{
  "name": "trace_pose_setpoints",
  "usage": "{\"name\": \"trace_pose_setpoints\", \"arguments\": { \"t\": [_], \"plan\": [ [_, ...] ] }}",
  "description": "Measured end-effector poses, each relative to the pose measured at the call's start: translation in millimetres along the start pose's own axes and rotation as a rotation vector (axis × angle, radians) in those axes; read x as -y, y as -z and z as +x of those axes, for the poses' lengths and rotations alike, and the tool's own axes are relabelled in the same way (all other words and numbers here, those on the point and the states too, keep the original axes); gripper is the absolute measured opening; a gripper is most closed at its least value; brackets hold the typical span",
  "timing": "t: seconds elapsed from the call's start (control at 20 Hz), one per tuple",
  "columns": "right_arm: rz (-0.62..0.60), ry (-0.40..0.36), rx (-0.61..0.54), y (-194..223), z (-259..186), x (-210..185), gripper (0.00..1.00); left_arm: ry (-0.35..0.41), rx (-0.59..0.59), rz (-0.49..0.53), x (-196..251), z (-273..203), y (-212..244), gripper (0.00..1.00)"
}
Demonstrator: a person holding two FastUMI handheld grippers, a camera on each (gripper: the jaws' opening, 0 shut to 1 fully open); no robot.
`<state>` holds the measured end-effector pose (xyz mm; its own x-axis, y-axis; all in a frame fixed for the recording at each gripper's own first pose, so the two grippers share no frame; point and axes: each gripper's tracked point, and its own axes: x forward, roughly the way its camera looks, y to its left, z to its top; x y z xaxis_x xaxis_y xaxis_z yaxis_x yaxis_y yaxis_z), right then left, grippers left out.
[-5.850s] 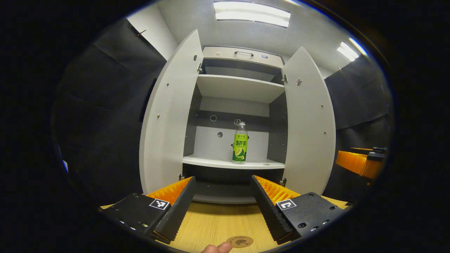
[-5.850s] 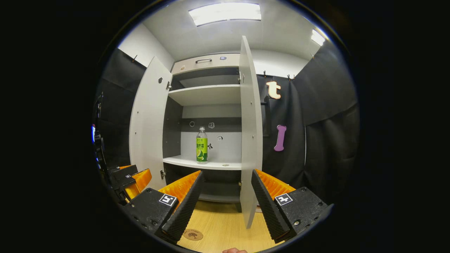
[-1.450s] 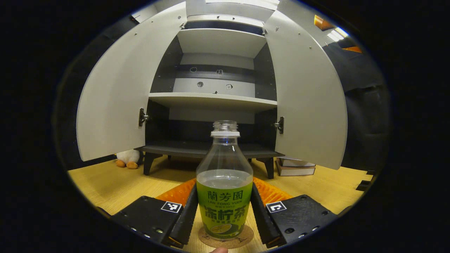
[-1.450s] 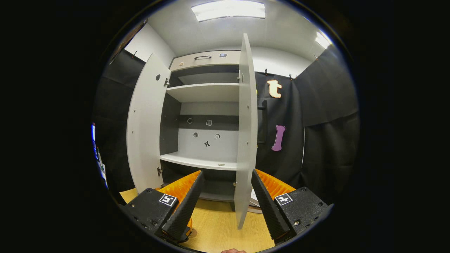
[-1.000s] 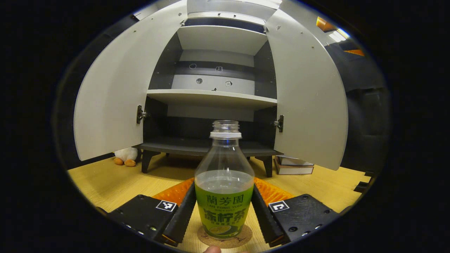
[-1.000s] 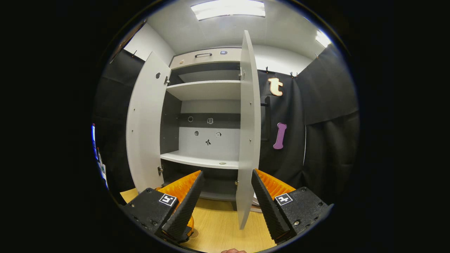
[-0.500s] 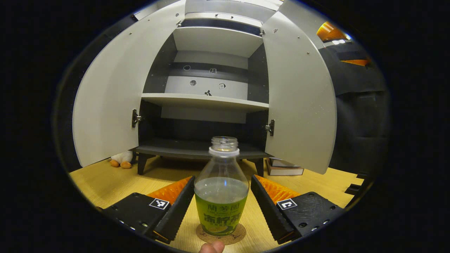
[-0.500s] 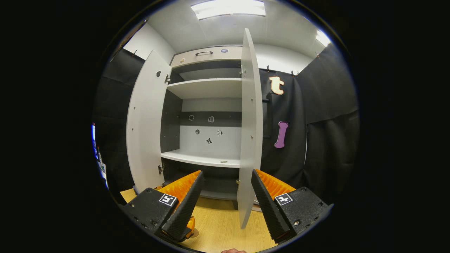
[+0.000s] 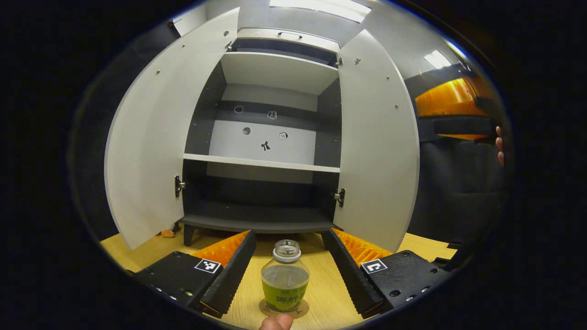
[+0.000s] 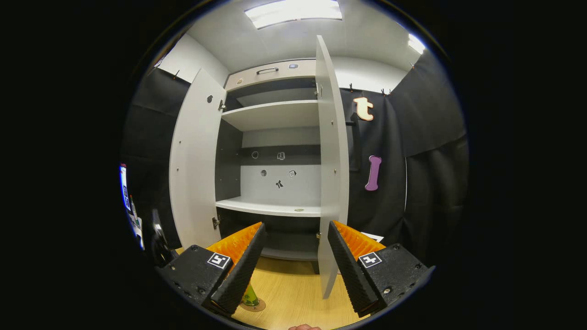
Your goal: Grasp the bottle in the cabinet with the left hand and place it on the coaster, then close the right door with the right hand and the left door with the left hand.
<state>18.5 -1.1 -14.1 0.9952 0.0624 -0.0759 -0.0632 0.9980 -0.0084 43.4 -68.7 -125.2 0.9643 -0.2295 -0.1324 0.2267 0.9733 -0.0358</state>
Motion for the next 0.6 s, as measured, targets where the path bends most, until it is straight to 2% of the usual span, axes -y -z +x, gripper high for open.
{"name": "trace_pose_setpoints", "arguments": {
  "t": [0.1,0.15,0.2,0.3,0.35,0.4,0.45,0.5,0.6],
  "plan": [
    [0.005,-0.009,0.010,-1,-1,1,0.84,-0.011,0.025,-0.002,-6,-3,-26,0.95],
    [0.009,-0.009,0.018,-3,-2,3,0.84,-0.022,0.037,-0.007,-9,-5,-38,0.90],
    [0.012,-0.006,0.026,-5,-3,5,0.84,-0.034,0.046,-0.010,-12,-7,-50,0.95],
    [0.011,0.006,0.039,-6,-4,11,0.84,-0.059,0.059,-0.008,-17,-12,-72,0.95],
    [0.011,0.010,0.043,-6,-5,14,0.84,-0.074,0.063,-0.005,-20,-15,-81,0.99],
    [0.013,0.011,0.046,-7,-6,15,0.84,-0.091,0.059,-0.002,-23,-16,-89,0.95],
    [0.016,0.013,0.045,-6,-8,17,0.84,-0.098,0.047,-0.004,-24,-20,-92,0.99],
    [0.018,0.009,0.045,-6,-9,17,0.84,-0.094,0.035,-0.010,-22,-22,-95,0.95],
    [0.010,0.002,0.054,-8,-11,19,0.84,-0.106,0.028,-0.023,-25,-27,-100,0.95]
  ]
}}
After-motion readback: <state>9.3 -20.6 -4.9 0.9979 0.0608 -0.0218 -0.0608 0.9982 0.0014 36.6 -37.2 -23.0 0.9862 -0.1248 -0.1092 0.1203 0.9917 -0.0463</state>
